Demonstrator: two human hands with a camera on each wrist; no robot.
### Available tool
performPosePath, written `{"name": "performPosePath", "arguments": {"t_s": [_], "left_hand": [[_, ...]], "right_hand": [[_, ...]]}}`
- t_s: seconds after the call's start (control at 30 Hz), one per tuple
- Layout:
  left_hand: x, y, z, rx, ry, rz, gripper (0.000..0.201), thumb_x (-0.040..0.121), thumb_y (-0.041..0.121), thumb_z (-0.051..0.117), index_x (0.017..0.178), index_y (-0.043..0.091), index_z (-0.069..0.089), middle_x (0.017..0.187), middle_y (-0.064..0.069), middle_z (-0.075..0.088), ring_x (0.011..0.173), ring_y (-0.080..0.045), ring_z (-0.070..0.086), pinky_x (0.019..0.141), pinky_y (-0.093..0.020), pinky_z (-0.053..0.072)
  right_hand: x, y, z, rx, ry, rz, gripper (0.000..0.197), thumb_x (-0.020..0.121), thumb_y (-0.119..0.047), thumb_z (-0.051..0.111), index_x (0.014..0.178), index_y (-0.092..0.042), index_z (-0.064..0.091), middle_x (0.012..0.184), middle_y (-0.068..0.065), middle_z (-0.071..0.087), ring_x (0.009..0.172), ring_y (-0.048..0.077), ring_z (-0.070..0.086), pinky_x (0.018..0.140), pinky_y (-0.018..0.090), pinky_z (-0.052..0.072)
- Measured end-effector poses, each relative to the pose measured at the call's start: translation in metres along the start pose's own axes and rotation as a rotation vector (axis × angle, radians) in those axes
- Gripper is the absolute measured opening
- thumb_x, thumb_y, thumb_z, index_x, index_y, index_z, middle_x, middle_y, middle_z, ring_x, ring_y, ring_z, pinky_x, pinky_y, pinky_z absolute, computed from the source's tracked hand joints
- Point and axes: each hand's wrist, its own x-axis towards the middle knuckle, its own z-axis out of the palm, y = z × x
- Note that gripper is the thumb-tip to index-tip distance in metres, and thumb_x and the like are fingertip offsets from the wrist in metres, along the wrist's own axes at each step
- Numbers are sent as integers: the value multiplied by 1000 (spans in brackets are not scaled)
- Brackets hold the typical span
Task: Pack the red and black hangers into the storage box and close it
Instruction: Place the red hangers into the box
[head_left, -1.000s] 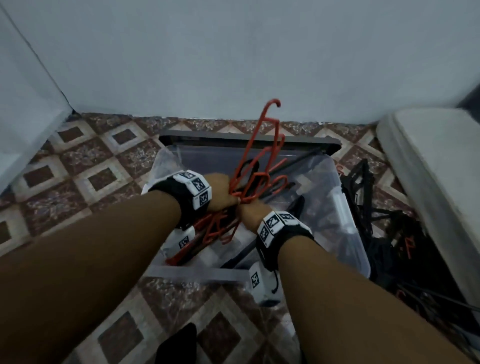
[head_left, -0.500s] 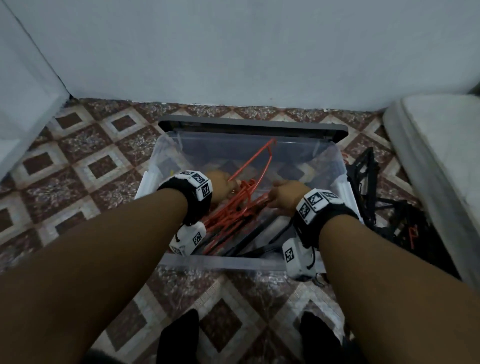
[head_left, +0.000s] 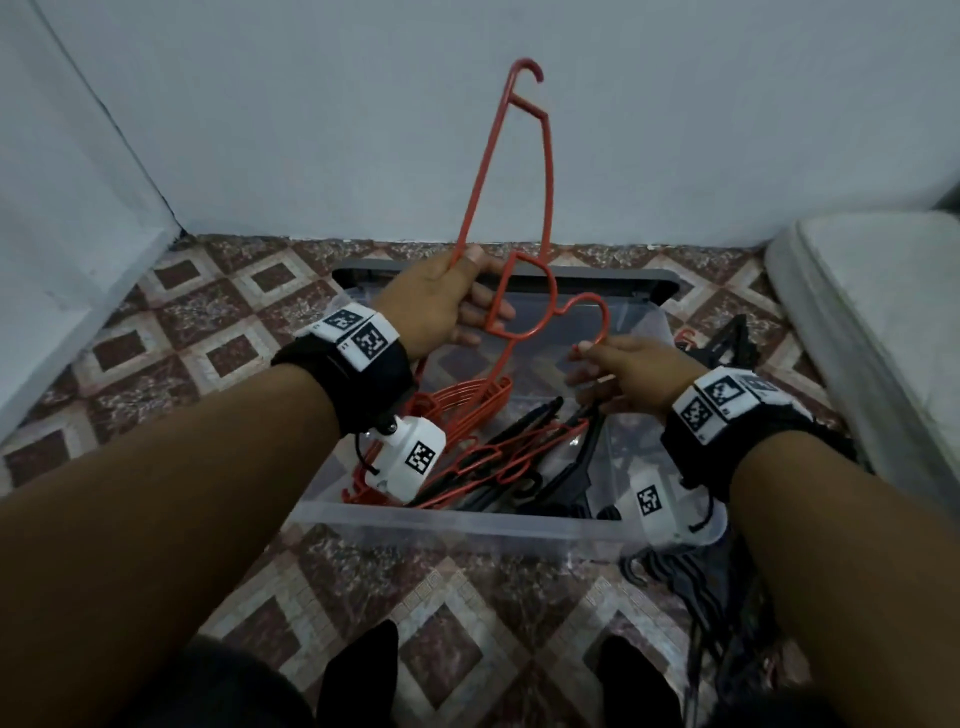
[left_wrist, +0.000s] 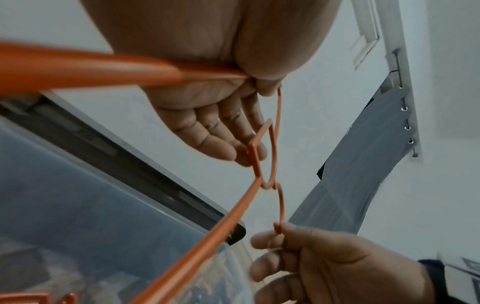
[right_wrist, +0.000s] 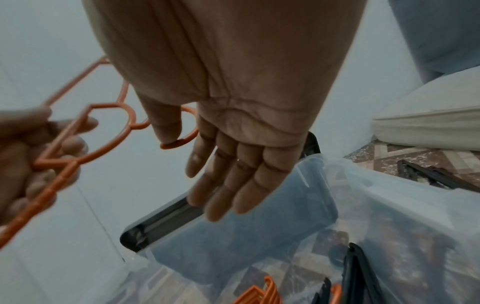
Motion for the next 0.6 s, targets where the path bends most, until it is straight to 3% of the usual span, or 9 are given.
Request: {"name": "performPosePath", "arguments": {"t_s": [0.13,0.23,0.37,0.43,0.5,0.53,0.6], "left_hand": [[8,-14,14,79,85,-14,42,103,49,32,97,22,62,78,-8,72,65,-20,68,61,-30,52],[12,-30,21,153,10,-57,43,104,48,32,97,20,64,79,-8,73,66,-21,67,66,-34,51],[22,-49,33,391,-66,-135,49,103,52,30,100,20,67,80,-4,75,70,-18,71,73,-39,56],[28,-58,32,633,-141,-166,56,100,60,26,106,23,67,92,-4,74,80,-19,70,88,-39,53],[35,-72,31,874,-242,-217,67,97,66,22,124,19,62,122,-10,66,107,-25,63,102,-37,43],[39,-80,30,972,-284,-251,72,96,66,20,131,17,58,133,-12,59,119,-28,57,105,-35,36],[48,-99,31,1138,-354,-315,74,96,67,23,129,13,60,134,-16,58,125,-33,52,101,-34,34]], "right_hand": [[-7,1,-22,82,126,-130,24,100,-34,56,91,-14,66,76,8,69,54,18,65,44,21,47],[-6,3,-36,237,179,-181,20,99,-33,57,90,-19,67,78,3,70,53,18,64,46,23,48],[-4,4,-40,232,162,-288,24,102,-25,50,87,-14,65,74,3,70,57,17,66,53,28,53],[-3,2,-42,216,185,-315,25,103,-24,50,88,-13,66,75,5,70,60,20,66,56,31,53],[-2,-1,-44,133,259,-360,25,102,-25,52,87,-16,69,72,2,71,62,21,68,60,34,53],[-2,-3,-45,52,302,-387,24,101,-27,52,87,-21,71,72,1,72,63,21,70,61,35,55],[-2,-6,-44,-104,372,-428,24,99,-33,53,85,-27,72,73,-3,73,65,18,72,65,38,59]]}}
